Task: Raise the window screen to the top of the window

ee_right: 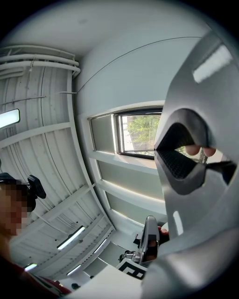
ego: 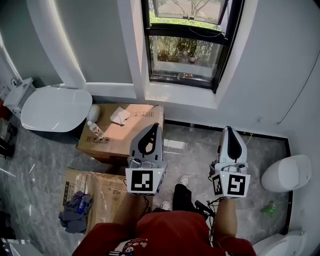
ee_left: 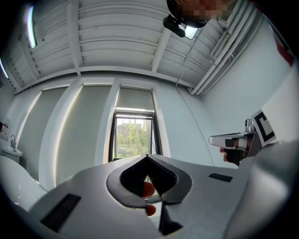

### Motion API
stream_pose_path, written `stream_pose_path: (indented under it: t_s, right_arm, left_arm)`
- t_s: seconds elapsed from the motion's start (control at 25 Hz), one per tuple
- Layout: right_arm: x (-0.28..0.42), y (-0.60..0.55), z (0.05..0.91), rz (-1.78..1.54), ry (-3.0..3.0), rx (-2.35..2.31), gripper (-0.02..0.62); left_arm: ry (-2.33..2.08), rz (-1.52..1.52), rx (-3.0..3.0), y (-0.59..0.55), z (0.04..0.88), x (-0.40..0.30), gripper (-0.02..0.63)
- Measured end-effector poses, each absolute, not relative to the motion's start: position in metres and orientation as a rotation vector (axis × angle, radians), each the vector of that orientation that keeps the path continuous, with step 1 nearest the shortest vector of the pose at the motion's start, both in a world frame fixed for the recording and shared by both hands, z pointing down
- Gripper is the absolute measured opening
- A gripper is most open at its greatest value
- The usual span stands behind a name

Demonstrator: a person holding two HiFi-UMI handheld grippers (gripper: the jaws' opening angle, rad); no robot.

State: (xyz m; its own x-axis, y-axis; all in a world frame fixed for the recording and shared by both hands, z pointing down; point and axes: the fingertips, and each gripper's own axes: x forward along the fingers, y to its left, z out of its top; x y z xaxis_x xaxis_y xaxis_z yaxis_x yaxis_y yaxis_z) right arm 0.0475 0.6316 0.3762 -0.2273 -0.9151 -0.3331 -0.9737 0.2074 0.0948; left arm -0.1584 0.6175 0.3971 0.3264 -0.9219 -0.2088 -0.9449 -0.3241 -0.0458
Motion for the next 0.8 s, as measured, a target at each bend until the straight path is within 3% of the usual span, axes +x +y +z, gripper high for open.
stream_pose_path:
  t_s: [0.8]
  right_arm:
    - [0.093, 0.475, 0.379, 0.413, 2.321, -1.82, 0.009]
  left_arm:
    - [1.726, 0.165, -2.437, 0.46, 0.394, -0.106, 0.005]
